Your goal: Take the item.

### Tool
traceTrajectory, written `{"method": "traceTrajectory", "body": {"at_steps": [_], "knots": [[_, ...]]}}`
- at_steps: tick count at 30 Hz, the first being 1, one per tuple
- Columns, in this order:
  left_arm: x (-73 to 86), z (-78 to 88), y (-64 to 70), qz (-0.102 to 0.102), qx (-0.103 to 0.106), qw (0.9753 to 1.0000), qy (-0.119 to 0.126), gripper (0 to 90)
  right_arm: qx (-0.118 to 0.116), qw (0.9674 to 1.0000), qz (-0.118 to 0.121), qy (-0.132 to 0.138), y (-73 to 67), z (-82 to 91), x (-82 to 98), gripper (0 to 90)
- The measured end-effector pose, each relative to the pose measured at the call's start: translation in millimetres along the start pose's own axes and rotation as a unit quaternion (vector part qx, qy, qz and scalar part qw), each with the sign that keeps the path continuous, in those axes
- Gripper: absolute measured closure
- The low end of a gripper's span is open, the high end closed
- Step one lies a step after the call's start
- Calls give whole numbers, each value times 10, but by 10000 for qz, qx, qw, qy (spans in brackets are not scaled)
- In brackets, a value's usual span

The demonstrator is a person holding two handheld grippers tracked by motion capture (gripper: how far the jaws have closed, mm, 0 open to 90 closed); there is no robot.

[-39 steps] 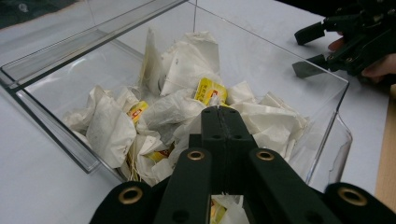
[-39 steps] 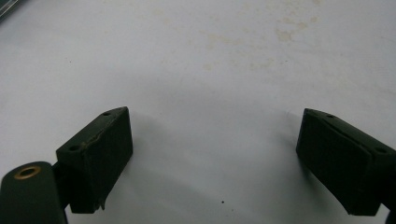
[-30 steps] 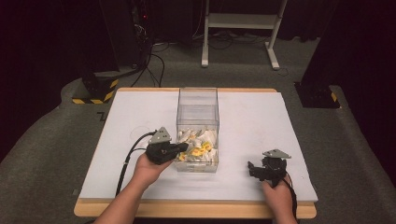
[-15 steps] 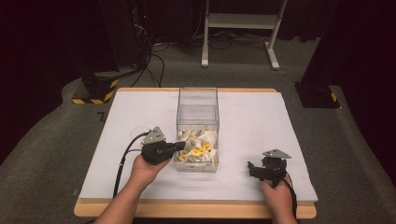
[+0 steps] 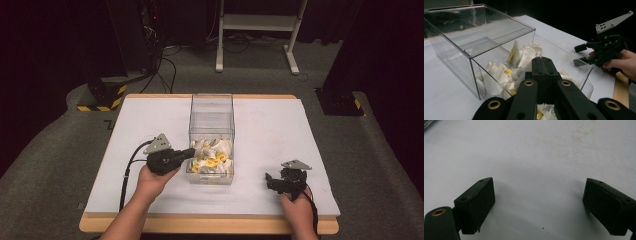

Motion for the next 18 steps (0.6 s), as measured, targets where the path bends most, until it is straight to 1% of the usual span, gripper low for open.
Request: {"method": "traceTrajectory", "body": {"at_steps": [9, 18], "knots": [[-39, 96, -56, 52, -57, 9999, 127, 900, 5, 10000, -1, 4, 1, 0, -1, 108], [-20, 168, -133, 133, -141, 9997, 175, 900, 0, 10000, 0, -1, 0, 0, 0, 109]]}}
Point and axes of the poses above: each handheld gripper's, and its own axes: z roughly backward along the jaws, x roughly out of its underside, y roughly to its right, the point moved 10 cm from there along -z, roughly forward along the jaws, and after that the axes turned 12 degrees about -y, right-handed, at the moved point
